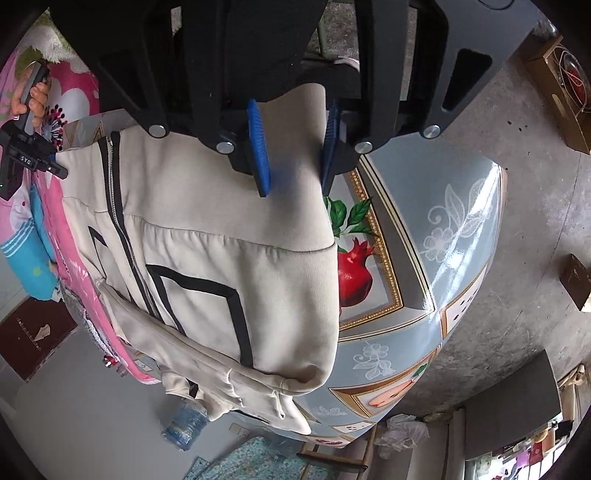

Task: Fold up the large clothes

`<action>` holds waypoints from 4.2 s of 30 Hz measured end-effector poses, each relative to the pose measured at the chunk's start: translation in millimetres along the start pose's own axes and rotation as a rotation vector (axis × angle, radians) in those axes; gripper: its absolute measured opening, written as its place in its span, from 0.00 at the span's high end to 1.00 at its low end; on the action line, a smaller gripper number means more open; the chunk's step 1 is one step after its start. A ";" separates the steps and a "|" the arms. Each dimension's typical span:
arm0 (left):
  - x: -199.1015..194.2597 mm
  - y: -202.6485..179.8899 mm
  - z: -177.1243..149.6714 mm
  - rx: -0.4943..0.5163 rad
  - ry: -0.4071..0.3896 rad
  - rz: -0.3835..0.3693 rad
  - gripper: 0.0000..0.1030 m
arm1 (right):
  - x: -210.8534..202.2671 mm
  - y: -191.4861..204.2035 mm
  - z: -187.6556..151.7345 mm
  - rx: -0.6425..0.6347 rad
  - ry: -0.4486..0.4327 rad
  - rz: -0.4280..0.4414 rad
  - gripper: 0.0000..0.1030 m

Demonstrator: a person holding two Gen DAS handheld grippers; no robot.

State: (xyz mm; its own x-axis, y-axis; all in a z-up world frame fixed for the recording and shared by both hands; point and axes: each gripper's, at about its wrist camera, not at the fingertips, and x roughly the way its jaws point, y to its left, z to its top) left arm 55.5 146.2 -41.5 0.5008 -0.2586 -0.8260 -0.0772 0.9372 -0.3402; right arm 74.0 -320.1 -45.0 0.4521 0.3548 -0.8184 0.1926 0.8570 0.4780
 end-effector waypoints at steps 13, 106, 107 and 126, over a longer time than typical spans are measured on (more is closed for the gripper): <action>-88.2 -50.3 2.7 0.157 -0.224 0.046 0.96 | -64.5 36.6 -2.3 -0.086 -0.166 0.043 0.92; 34.5 -32.7 83.1 0.153 -0.181 0.241 0.96 | 72.1 245.2 15.8 -0.631 -0.086 -0.154 0.97; 30.9 -33.6 84.0 0.158 -0.193 0.243 0.98 | 68.4 246.1 17.6 -0.627 -0.097 -0.149 0.97; 17.1 -31.9 86.2 0.195 -0.266 0.294 0.98 | 96.8 248.2 31.1 -0.678 -0.166 -0.214 1.00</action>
State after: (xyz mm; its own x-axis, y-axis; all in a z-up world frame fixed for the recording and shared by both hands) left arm 140.8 132.0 -6.0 0.6884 0.0705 -0.7219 -0.0977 0.9952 0.0040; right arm 192.6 -84.7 4.4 0.6012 0.1381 -0.7871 -0.2656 0.9635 -0.0338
